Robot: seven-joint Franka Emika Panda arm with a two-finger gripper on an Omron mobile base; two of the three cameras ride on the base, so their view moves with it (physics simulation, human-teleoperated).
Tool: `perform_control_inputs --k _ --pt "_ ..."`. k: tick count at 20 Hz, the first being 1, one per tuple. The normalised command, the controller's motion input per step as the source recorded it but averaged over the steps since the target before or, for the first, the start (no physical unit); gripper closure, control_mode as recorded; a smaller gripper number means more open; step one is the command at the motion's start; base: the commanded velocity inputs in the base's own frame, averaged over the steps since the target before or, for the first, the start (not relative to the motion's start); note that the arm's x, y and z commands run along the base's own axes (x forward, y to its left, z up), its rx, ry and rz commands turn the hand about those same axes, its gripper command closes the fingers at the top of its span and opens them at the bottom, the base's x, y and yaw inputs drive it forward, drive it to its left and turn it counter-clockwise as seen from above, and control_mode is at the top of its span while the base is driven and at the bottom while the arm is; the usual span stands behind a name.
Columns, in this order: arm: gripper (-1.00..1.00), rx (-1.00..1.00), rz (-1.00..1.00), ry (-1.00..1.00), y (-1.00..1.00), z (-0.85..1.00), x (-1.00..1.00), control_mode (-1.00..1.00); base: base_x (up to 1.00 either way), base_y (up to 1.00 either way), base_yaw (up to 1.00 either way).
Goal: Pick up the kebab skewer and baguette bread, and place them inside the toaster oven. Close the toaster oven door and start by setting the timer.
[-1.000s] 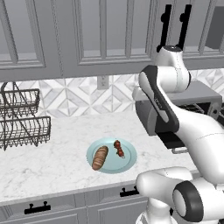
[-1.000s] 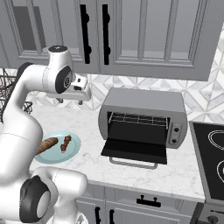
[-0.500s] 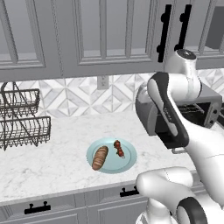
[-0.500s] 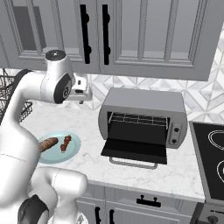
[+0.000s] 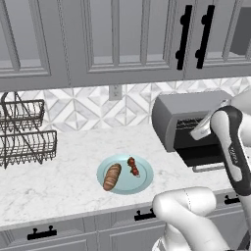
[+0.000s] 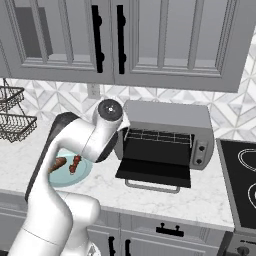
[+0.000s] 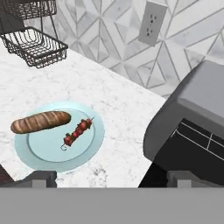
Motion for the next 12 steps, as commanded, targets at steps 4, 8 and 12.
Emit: perform_control_inputs --k 4,8,12 --pt "-1.00 0.00 0.39 -0.09 -0.99 -0.06 -0.08 -1.00 0.00 0.00 0.00" --pt "-1.00 -0.05 0.19 -0.18 -0.75 -0.34 0.04 -1.00 0.00 0.00 0.00" --pt "-1.00 0.00 0.00 -0.23 -0.23 -0.33 0.14 -1.00 0.00 0.00 0.00"
